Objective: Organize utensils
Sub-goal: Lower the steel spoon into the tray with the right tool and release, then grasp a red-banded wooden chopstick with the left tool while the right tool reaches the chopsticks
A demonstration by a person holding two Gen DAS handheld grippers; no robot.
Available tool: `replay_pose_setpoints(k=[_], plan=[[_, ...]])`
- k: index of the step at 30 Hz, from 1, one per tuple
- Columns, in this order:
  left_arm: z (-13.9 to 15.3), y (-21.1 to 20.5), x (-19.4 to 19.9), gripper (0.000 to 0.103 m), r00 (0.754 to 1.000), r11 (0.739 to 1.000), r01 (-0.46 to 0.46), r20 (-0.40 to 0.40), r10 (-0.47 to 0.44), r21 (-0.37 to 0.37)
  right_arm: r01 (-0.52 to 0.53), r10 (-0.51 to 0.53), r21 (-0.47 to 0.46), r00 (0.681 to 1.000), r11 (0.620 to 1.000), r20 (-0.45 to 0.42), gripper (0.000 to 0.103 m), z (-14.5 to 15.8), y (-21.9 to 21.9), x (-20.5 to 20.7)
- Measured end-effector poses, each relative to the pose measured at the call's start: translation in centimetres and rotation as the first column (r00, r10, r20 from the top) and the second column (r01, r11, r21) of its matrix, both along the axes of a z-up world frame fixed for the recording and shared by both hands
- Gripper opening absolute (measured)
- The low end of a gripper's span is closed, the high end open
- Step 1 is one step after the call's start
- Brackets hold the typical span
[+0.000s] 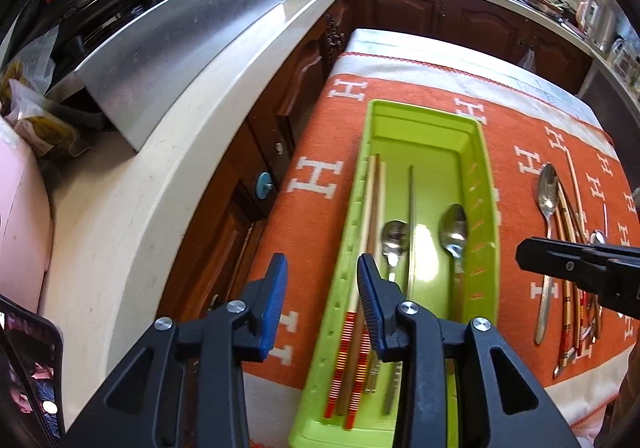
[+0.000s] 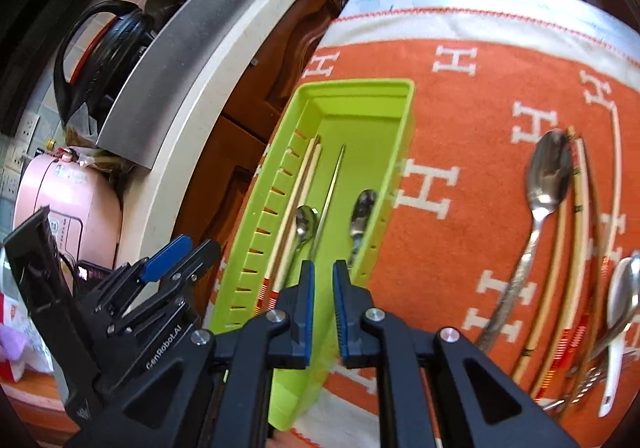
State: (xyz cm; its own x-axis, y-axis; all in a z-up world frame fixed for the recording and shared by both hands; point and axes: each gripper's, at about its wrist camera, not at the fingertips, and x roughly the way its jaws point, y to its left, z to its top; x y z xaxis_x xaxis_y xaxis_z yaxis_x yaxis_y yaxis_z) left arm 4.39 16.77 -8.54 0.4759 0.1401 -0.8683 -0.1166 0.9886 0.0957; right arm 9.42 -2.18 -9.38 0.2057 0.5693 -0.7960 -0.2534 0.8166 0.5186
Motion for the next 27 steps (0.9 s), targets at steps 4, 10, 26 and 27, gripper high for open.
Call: replay_pose_setpoints(k=[4, 10, 26, 27], plan=[[0.3, -2.0, 0.2, 0.035, 0.999, 0.998, 0.051, 0.001, -0.051, -0.022, 0.019, -0.016, -0.043, 0.997, 0.999, 0.072, 0.011, 0.8, -2.4, -0.8], [1.0, -6.1, 0.6, 0.035, 0.989, 0.987, 0.15, -0.001, -0.151, -0.063, 0.075, -0.059, -0.102, 0.986, 0.992, 0.153, 0.011, 1.8, -6.9, -1.5], [-0.8, -17.8, 3.8, 0.035, 0.922, 0.895, 0.357, -0.053, -0.384, -0.268, 0.237, -0.221, -0.083, 0.96, 0.968, 0.169, 0.011, 0.5, -17.2, -0.4], [-1.6, -18.6, 4.1, 0.035, 0.917, 0.888, 0.358, -0.073, -0.393, -0.287, 0.237, -0.222, -0.079, 0.961, 0.968, 0.164, 0.011, 0.2, -17.4, -0.4]])
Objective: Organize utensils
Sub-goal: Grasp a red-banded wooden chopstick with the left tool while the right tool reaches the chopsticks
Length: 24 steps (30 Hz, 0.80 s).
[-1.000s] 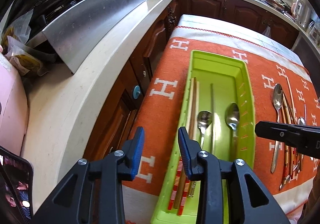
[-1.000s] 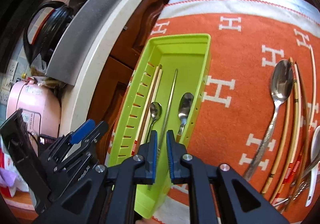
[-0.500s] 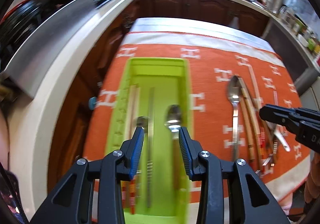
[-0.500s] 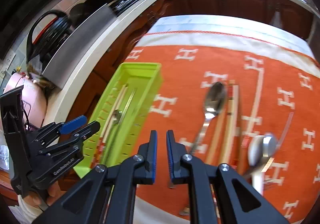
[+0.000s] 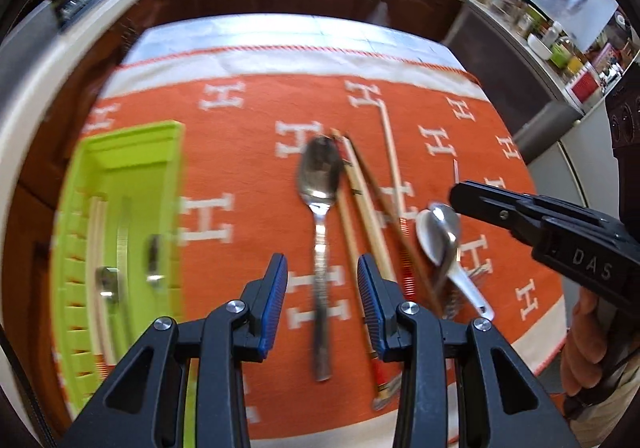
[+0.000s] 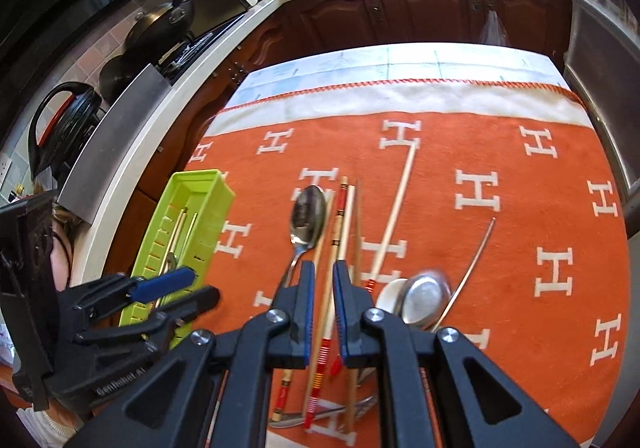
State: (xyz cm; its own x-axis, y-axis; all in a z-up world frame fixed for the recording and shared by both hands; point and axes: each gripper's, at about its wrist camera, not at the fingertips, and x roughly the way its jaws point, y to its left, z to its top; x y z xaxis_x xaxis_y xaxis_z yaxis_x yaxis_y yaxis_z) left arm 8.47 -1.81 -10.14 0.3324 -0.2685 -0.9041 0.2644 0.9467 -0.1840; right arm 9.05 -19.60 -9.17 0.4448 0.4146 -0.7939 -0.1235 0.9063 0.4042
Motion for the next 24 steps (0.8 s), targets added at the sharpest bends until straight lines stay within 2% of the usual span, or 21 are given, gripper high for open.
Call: replay_pose_setpoints(k=[4, 10, 14, 23, 24], plan=[[-2.5, -2.0, 0.5, 0.03, 0.997, 1.0, 0.011, -0.073, -0.012, -0.008, -0.009, 0.009, 0.017, 1.0, 1.0, -0.018, 0.011, -1.3, -0.7, 0.0], [-4.7, -3.5, 0.5, 0.029, 0.993, 0.999, 0.016, -0.121, -0.013, 0.028, -0.019, 0.02, 0.037, 0.999, 0.999, -0.037, 0.011, -2.6, -1.3, 0.2], [-5.5, -4.3, 0.5, 0.029, 0.991, 0.998, 0.022, -0.13, -0.015, 0.054, -0.024, 0.026, 0.055, 0.999, 0.998, -0.046, 0.011, -3.2, -1.6, 0.4], [-5.5, -3.5, 0.2, 0.028, 0.993, 0.999, -0.008, -0.117, 0.012, 0.034, -0.043, 0.047, 0.069, 0.997, 0.997, -0.057, 0.011, -4.1, -1.2, 0.6], [-5.6, -3.1, 0.1, 0.023, 0.993, 0.999, -0.015, -0.119, 0.02, 0.042, -0.044, 0.048, 0.07, 0.997, 0.997, -0.055, 0.011, -4.1, -1.2, 0.6]])
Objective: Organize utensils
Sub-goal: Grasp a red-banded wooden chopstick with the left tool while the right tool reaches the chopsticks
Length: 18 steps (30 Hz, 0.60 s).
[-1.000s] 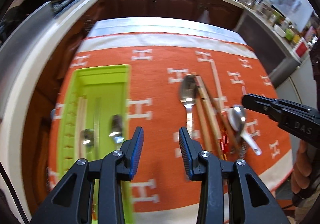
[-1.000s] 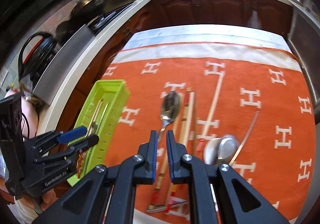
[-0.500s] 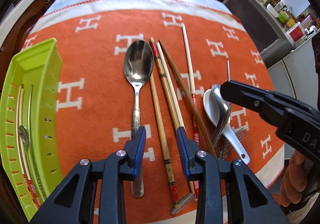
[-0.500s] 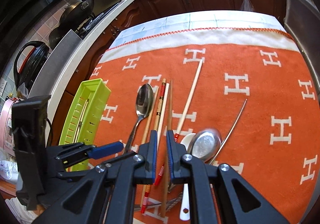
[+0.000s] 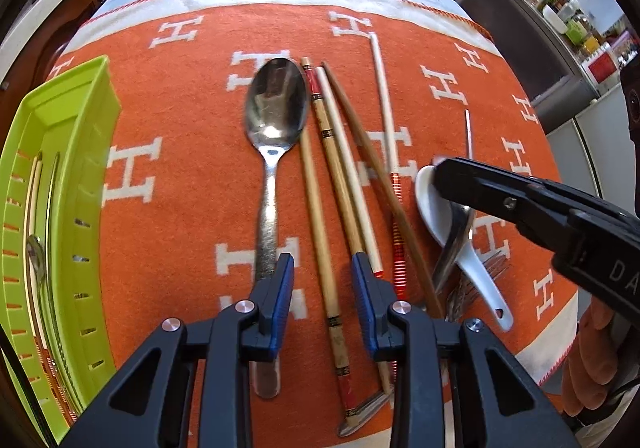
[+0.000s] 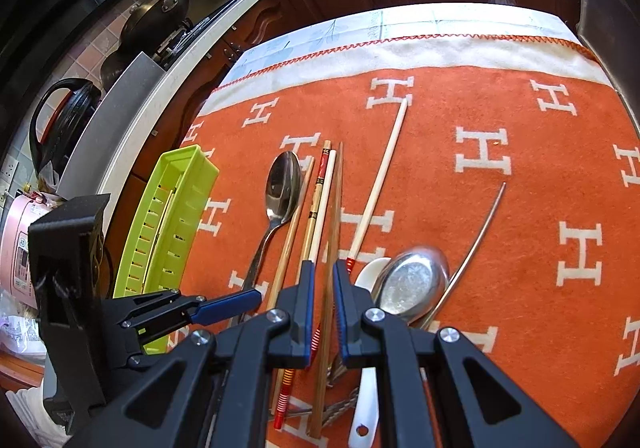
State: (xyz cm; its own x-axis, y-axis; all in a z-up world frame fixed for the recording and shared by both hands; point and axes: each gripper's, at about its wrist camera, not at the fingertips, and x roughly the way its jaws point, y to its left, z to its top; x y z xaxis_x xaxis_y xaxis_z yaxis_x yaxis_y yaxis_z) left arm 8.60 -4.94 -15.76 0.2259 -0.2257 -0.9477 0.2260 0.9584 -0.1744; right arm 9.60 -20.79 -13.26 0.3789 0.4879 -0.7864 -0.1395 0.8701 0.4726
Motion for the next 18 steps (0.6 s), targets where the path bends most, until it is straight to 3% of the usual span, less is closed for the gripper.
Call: replay_pose_setpoints(k=[12, 15, 18], plan=[[-0.1, -2.0, -1.5, 0.024, 0.992, 0.989, 0.056, 0.108, -0.07, 0.134, -0.016, 0.015, -0.05, 1.0, 0.999, -0.014, 0.011, -0.7, 1.2, 0.2], [-0.1, -2.2, -1.4, 0.006, 0.989, 0.99, 0.054, 0.128, -0.07, 0.128, -0.01, 0.009, -0.056, 1.0, 0.998, -0.026, 0.011, -1.0, 1.3, 0.4], [0.0, -1.4, -1.2, 0.005, 0.991, 0.996, 0.039, 0.123, -0.049, 0.085, -0.012, 0.01, -0.064, 0.999, 0.998, -0.032, 0.011, -1.2, 1.5, 0.5]])
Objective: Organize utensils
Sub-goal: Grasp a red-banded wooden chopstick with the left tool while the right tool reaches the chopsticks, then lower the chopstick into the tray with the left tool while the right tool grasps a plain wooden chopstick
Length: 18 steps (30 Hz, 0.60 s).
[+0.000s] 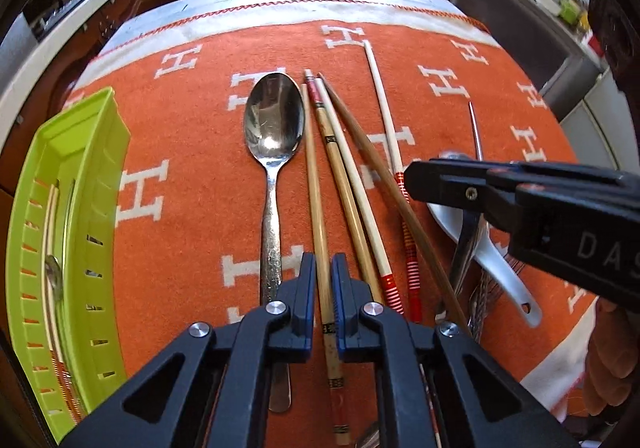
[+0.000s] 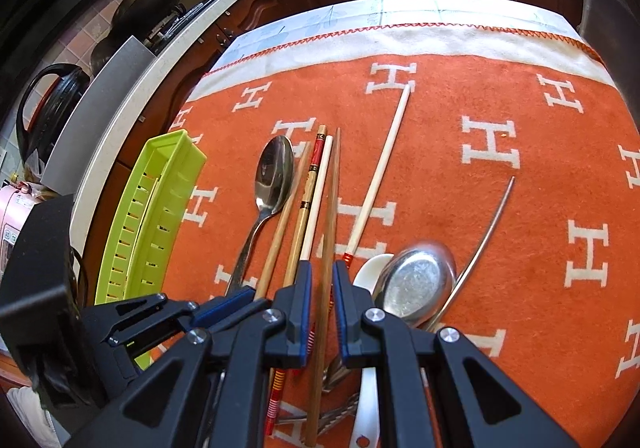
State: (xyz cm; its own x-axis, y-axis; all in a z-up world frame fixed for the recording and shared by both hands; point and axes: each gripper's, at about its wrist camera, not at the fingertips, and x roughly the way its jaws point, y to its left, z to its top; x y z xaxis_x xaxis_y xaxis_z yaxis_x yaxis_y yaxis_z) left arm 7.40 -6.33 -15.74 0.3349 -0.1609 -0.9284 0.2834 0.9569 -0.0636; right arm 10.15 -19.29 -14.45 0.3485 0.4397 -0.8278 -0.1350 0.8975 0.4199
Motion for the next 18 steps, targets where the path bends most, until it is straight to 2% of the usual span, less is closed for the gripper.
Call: replay_pose_setpoints(k=[7, 13, 18], plan=[[1.1, 1.0, -0.2, 0.004, 1.0, 0.999, 0.001, 0.015, -0.001, -0.043, -0.014, 0.014, -0.026, 1.0, 1.0, -0.017, 0.011, -0.6, 0.8, 0.7], [4.3, 2.5, -0.6, 0.004, 0.997, 0.998, -0.014, 0.08, 0.018, -0.057, -0.014, 0.012, -0.058, 0.999, 0.998, -0.042, 0.011, -1.3, 1.5, 1.1], [7.0, 6.2, -1.0, 0.004, 0.989, 0.996, -0.076, 0.125, 0.082, -0.047, -0.024, 0.02, -0.075, 0.999, 0.997, -0.049, 0.011, -1.3, 2.3, 1.4]])
